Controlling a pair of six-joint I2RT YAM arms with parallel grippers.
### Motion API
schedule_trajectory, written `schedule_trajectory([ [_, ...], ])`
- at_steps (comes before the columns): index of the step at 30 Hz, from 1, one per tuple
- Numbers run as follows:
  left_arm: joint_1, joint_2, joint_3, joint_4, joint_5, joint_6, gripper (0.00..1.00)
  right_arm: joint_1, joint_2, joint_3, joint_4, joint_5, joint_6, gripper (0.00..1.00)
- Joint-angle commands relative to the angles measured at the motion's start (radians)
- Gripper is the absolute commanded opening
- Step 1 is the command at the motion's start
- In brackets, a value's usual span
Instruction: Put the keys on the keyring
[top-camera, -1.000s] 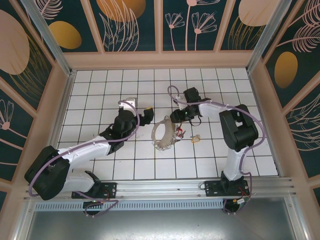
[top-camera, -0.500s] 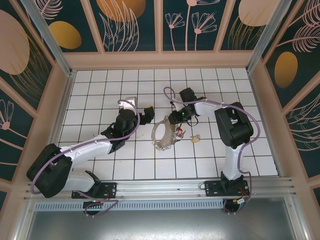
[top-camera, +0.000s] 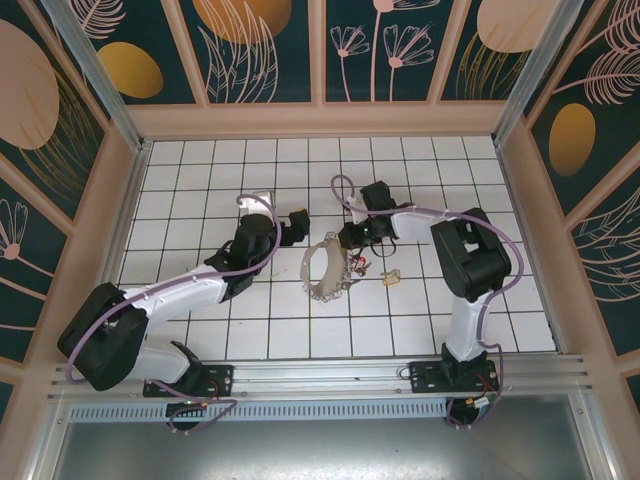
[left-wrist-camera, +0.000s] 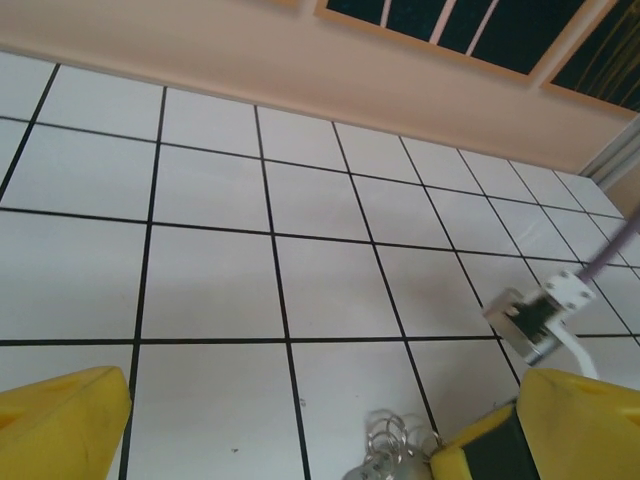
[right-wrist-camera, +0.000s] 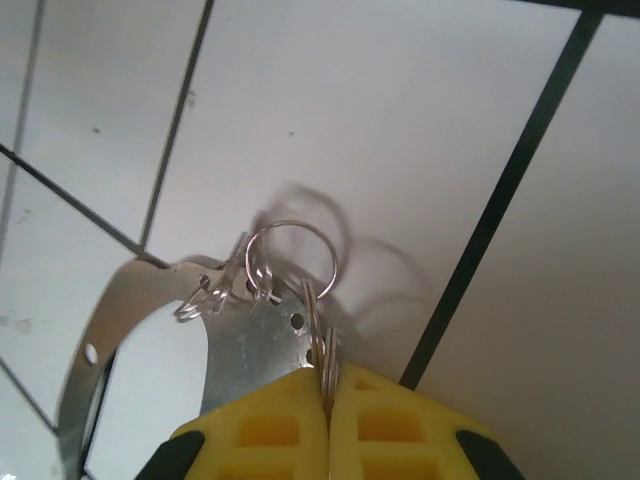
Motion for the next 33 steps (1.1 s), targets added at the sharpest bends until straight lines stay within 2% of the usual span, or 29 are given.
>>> schedule_trajectory([
  [1,0.062,0.031,0.023,-0.076,0.073,-0.095,0.99,-0.048,-0.108,-0.087,0.192,-0.113,0.076,0.00],
  [4,0.090,0.074,0.016,-0.067,0.203,-0.089,0.99,-0.073,-0.165,-0.144,0.288,-0.184,0.080,0.00],
  [9,0.091,0.169,0.038,-0.021,0.390,-0.058,0.99,-0.095,-0.212,-0.215,0.402,-0.232,0.084,0.00],
  [13,0.091,0.228,0.047,-0.001,0.423,-0.057,0.99,-0.120,-0.220,-0.263,0.486,-0.256,0.121,0.00],
  [17,0.091,0.292,0.067,0.025,0.517,-0.044,0.96,-0.130,-0.226,-0.297,0.542,-0.262,0.144,0.00],
  [20,0.091,0.331,0.084,0.058,0.638,-0.050,0.83,-0.132,-0.222,-0.301,0.543,-0.261,0.147,0.00],
  [23,0.091,0.393,0.095,0.086,0.728,-0.076,0.65,-0.137,-0.220,-0.309,0.552,-0.254,0.156,0.00],
  [26,0.093,0.408,0.090,0.130,0.775,-0.111,0.39,-0.139,-0.223,-0.316,0.556,-0.246,0.163,0.00],
  [30,0.095,0.375,0.074,0.169,0.783,-0.148,0.00,-0.140,-0.238,-0.321,0.553,-0.226,0.158,0.00],
  [33,0.098,0.291,0.080,0.161,0.793,-0.129,0.00,-0.144,-0.282,-0.332,0.549,-0.197,0.148,0.06],
])
